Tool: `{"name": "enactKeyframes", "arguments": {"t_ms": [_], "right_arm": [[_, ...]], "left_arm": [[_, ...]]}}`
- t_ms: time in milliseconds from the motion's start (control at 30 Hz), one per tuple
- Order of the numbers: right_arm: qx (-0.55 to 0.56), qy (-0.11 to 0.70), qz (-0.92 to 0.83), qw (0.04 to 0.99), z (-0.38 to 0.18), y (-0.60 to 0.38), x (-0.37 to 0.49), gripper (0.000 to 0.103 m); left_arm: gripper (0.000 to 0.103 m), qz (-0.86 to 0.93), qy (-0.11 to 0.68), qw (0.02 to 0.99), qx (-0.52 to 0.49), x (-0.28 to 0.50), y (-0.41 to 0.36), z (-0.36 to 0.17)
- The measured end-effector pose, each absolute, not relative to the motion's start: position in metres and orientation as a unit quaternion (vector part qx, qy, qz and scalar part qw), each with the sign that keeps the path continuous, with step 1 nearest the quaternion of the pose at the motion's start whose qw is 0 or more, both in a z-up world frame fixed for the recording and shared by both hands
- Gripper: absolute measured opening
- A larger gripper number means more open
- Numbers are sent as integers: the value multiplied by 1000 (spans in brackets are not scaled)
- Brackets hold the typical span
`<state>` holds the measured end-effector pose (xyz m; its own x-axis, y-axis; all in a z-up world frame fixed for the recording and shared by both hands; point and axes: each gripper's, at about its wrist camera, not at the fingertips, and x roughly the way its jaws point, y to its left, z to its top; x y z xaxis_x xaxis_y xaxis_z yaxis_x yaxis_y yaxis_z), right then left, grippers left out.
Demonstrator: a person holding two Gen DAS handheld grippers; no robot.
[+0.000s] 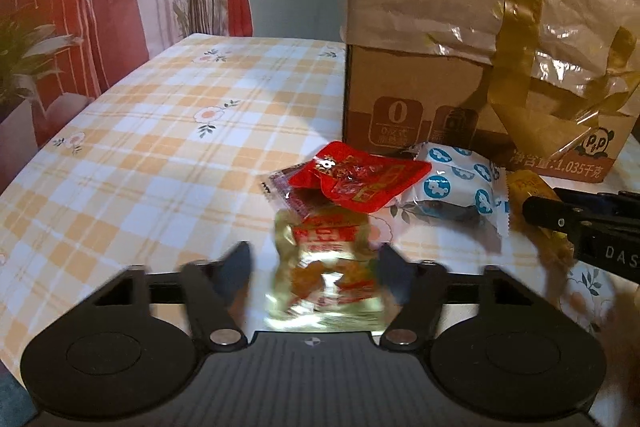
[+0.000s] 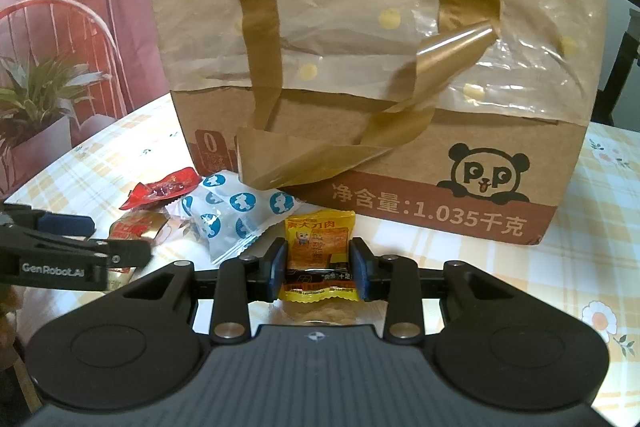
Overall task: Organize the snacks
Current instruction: 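Grasp the small yellow packet with the right tool while the left tool grasps the gold packet, then carry both packets over the paper bag and open both tools inside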
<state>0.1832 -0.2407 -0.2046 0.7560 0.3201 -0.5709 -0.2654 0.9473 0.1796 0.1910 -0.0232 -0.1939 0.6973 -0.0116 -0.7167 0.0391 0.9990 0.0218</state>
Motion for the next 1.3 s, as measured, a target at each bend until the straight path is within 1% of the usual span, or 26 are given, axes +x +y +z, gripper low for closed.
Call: {"name": "enactKeyframes", "arguments": {"t_ms": [200, 400, 633, 1100, 1300], "right_arm": [[52, 309, 155, 937, -204, -244, 182, 36], [55, 308, 156, 937, -205, -246, 181, 36], [56, 309, 154, 937, -204, -247, 180, 36], [46, 309, 139, 940, -202, -245, 180, 36], [59, 302, 118, 944, -192, -260, 156, 36]], "left_arm": [[54, -31, 389, 920, -15, 190, -8, -193], [54, -38, 372, 927, -23, 187, -7, -186], [54, -52, 385, 921, -30, 184, -8, -186], [54, -64, 375, 924, -31, 175, -6, -176], [54, -93, 372, 923, -24, 168, -15, -173]]}}
